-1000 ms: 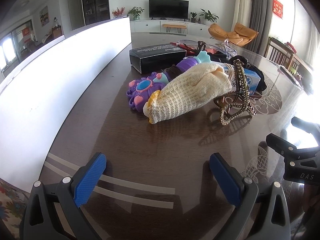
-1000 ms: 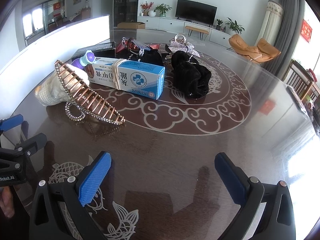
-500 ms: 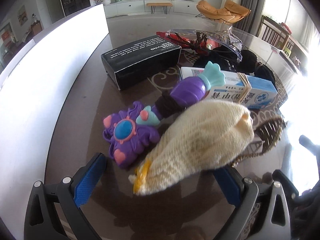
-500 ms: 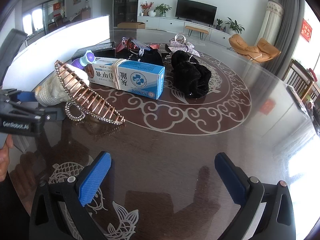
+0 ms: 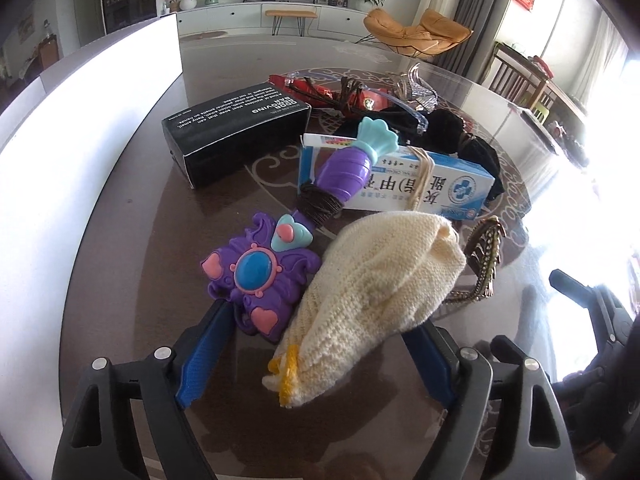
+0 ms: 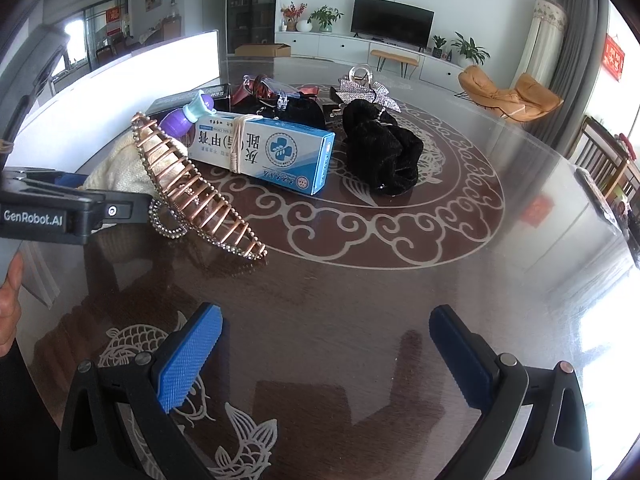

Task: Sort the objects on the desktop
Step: 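Reach the left gripper to the cream knitted pouch and close on it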

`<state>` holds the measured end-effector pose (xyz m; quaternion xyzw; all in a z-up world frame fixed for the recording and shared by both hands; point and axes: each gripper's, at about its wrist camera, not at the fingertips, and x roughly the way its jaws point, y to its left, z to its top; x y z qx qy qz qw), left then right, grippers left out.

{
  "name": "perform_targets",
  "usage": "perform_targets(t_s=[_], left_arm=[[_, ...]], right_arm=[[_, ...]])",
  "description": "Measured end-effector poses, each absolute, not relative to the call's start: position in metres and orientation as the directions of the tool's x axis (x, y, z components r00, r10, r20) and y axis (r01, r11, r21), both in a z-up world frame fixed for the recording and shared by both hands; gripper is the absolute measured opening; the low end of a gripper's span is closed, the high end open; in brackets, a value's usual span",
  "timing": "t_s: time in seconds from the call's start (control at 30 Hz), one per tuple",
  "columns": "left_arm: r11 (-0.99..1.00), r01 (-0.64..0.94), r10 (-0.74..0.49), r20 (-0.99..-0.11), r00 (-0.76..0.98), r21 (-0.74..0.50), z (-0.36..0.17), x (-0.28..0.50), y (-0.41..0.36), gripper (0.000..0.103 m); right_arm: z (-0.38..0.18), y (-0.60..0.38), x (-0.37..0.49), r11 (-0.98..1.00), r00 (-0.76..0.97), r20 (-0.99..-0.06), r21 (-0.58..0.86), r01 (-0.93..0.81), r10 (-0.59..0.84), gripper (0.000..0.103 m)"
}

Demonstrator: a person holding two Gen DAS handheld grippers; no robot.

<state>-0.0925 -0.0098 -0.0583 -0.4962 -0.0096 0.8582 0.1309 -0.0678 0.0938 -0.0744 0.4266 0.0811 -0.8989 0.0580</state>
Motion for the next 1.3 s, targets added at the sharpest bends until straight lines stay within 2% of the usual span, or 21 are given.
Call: perform_targets(t_s=[0.1, 0.43, 0.5, 0.57, 0.67, 0.93, 1.3], left_arm=[[-0.957, -0.238, 0.263, -0.839, -0.477, -0.165, -0.059, -0.08, -0.01, 0.082], [-0.969, -0.227, 0.215, -0.804, -0.554, -0.102, -0.064, -0.066, -0.002, 0.083], [-0.968, -0.228, 0.219, -0.798, -0.562, -0.105, -0.066, -0.069, -0.001, 0.093], [-0.969, -0.228, 0.213, -0.792, -0.572, -0.096, -0.068, -0.068, 0.002, 0.098], [-0.971, -0.23, 0.184, -0.793, -0.581, -0.057, -0.069, -0.065, 0.006, 0.099], [-0.977, -0.207, 0.171, -0.793, -0.584, -0.058, -0.071, -0.067, 0.0, 0.103], [-0.976, -0.219, 0.13, -0.814, -0.567, -0.003, -0.074, -0.07, 0.008, 0.103]], right_arm=[[-0.074, 0.094, -0.068, -0.98, -0.629, -0.776, -0.096, 0.173, -0.035, 0.103], [-0.074, 0.094, -0.067, -0.98, -0.63, -0.776, -0.097, 0.172, -0.034, 0.103], [-0.074, 0.094, -0.067, -0.98, -0.63, -0.776, -0.099, 0.172, -0.033, 0.103], [-0.073, 0.094, -0.068, -0.98, -0.632, -0.775, -0.103, 0.172, -0.029, 0.103], [-0.073, 0.094, -0.068, -0.979, -0.634, -0.773, -0.109, 0.171, -0.025, 0.103], [-0.073, 0.096, -0.069, -0.981, -0.627, -0.778, -0.091, 0.171, -0.037, 0.103], [-0.073, 0.096, -0.069, -0.981, -0.627, -0.778, -0.09, 0.17, -0.037, 0.103]])
